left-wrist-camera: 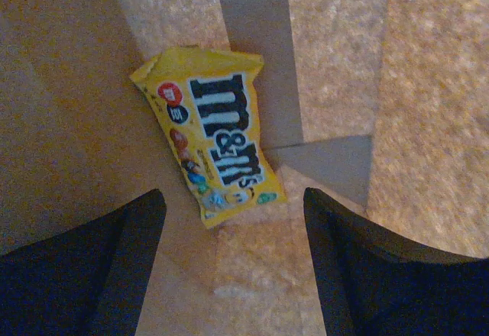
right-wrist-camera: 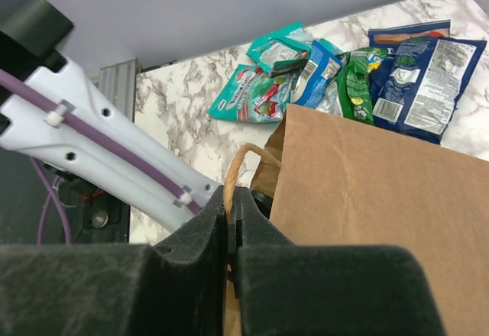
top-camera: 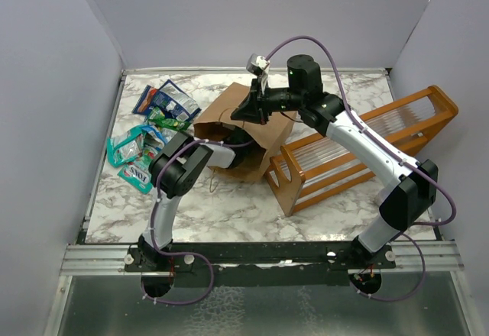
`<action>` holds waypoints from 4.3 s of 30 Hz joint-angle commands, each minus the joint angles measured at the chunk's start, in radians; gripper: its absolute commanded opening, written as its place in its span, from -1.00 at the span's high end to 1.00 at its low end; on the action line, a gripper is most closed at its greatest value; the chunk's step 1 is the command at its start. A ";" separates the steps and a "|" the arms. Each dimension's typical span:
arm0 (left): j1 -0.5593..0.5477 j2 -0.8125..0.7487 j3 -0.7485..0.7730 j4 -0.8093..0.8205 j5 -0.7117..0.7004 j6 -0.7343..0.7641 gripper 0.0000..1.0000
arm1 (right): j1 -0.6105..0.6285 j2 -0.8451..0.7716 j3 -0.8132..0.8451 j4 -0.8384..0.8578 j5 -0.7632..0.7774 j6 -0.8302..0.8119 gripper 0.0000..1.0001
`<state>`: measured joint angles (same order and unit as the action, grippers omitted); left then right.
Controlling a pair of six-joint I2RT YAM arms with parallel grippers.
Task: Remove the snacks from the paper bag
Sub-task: Take out the snack from the paper bag, then place the snack at the center of the board.
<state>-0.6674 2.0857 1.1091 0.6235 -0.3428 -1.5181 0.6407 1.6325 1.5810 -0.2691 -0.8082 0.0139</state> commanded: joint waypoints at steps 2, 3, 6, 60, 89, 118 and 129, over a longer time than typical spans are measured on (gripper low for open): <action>0.013 0.091 0.091 0.000 -0.032 -0.013 -0.46 | 0.002 -0.031 0.027 0.021 -0.051 0.012 0.96; 0.015 0.105 0.114 -0.013 -0.028 -0.012 -0.46 | 0.002 -0.031 0.028 0.021 -0.051 0.012 0.96; 0.018 0.140 0.168 -0.048 -0.035 -0.015 -0.44 | 0.002 -0.031 0.031 0.022 -0.060 0.014 0.96; 0.074 -0.218 -0.076 0.096 0.148 0.119 0.68 | 0.002 0.022 0.051 0.089 0.296 0.021 0.96; 0.126 -1.079 -0.108 -0.816 0.272 0.834 0.76 | -0.083 0.207 0.321 0.020 0.434 0.032 0.96; 0.758 -0.783 -0.276 -1.112 0.359 0.910 0.93 | -0.218 0.211 0.456 0.031 -0.019 0.246 0.96; 0.833 -0.767 -0.388 -1.035 0.397 0.882 0.01 | -0.188 0.190 0.458 0.197 -0.016 0.593 0.96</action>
<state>0.1501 1.3464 0.7235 -0.4763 0.0154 -0.6193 0.4454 1.8622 2.0426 -0.2340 -0.8223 0.3790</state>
